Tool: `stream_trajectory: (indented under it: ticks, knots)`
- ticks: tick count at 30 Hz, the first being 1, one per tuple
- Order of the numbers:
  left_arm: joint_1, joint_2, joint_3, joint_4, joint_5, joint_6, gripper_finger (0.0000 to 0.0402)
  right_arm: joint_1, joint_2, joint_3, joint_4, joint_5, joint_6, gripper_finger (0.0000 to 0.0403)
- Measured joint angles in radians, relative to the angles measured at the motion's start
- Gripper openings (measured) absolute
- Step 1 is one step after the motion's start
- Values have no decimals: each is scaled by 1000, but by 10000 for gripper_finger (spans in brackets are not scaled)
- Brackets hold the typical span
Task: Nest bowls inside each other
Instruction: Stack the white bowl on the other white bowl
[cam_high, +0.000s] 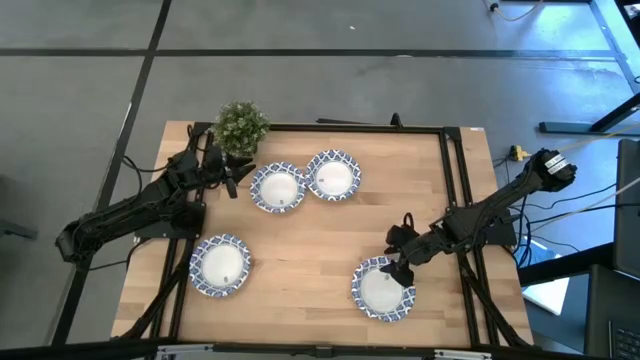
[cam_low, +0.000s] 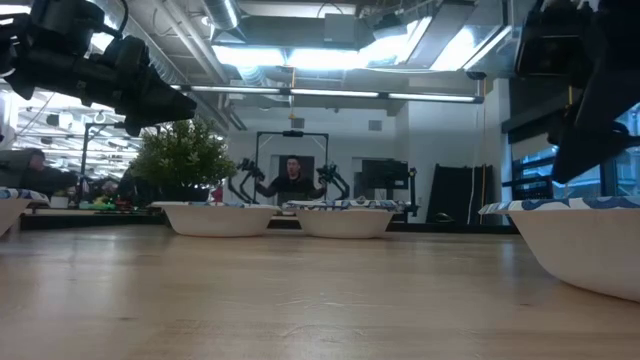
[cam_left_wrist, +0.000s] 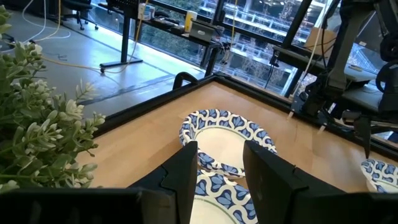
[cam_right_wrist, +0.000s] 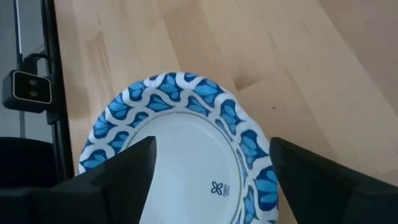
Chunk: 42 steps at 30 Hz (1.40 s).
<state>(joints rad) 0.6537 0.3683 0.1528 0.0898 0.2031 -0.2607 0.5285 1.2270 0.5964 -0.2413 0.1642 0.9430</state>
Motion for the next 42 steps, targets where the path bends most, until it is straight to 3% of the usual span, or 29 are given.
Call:
stream_trajectory:
  ticks: [6, 16, 32, 36, 42]
  knots:
    - [0, 0, 0, 0, 0, 0, 124, 0, 0, 0, 11, 1, -11, 314]
    - [0, 0, 0, 0, 0, 0, 124, -3, 26, 0, -220, 45, -28, 314]
    - [0, 0, 0, 0, 0, 0, 124, -2, 129, 0, -202, -73, -1, 312]
    - [0, 0, 0, 0, 0, 0, 124, -2, 155, 0, -191, -86, -1, 287]
    - [0, 0, 0, 0, 0, -1, 124, -2, 162, 0, -182, -88, -6, 212]
